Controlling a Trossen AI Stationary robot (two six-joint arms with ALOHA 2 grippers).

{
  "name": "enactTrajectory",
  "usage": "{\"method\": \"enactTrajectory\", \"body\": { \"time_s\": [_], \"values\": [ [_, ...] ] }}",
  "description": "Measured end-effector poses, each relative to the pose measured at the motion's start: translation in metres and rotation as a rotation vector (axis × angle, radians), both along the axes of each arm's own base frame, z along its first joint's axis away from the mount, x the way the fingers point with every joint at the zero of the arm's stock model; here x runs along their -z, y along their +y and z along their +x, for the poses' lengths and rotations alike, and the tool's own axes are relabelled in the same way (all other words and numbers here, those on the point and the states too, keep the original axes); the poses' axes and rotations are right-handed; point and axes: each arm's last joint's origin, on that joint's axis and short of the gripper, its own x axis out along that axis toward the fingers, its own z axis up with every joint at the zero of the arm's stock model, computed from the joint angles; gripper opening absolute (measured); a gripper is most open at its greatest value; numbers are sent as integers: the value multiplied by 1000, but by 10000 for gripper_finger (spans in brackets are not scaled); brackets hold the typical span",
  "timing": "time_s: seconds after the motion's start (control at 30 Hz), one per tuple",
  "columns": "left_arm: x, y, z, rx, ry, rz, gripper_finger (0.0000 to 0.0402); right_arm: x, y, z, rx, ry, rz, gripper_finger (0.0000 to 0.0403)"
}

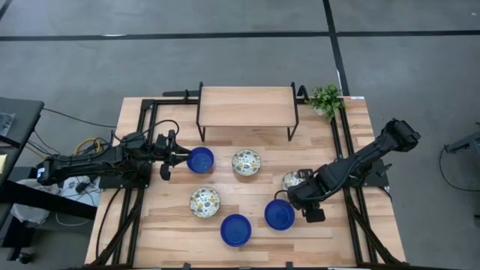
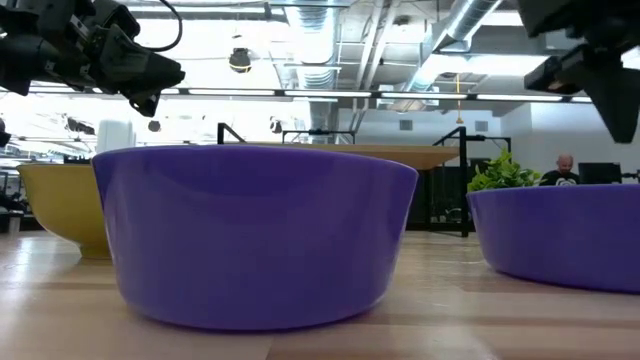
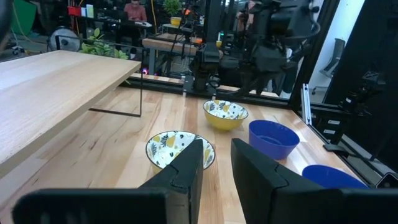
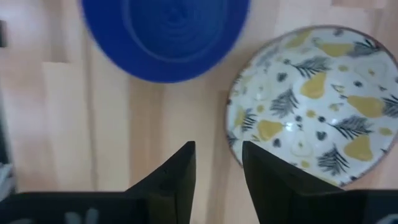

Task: Pick & Place Mini bowls
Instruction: Put the right white patterned bowl on the shelf

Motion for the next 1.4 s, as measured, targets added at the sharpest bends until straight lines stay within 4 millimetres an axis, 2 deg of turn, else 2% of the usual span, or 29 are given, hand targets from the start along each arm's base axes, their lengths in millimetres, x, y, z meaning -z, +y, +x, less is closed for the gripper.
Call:
{"method": "enactTrajectory", "body": {
  "time_s": [0.33,0.77,1.1,1.23,1.4],
  "values": [
    [0,0,0,-1,0,0,82,21,-5,-7,-26,16,-54,118],
    [0,0,0,0,0,0,82,34,-7,-9,-90,-14,-84,118],
    [0,0,0,0,0,0,82,36,-4,-10,-227,-15,-85,118],
    [0,0,0,0,0,0,82,45,1,-8,-246,36,-55,118],
    [0,0,0,0,-1,0,82,63,8,-5,-292,95,-98,118]
  ]
}}
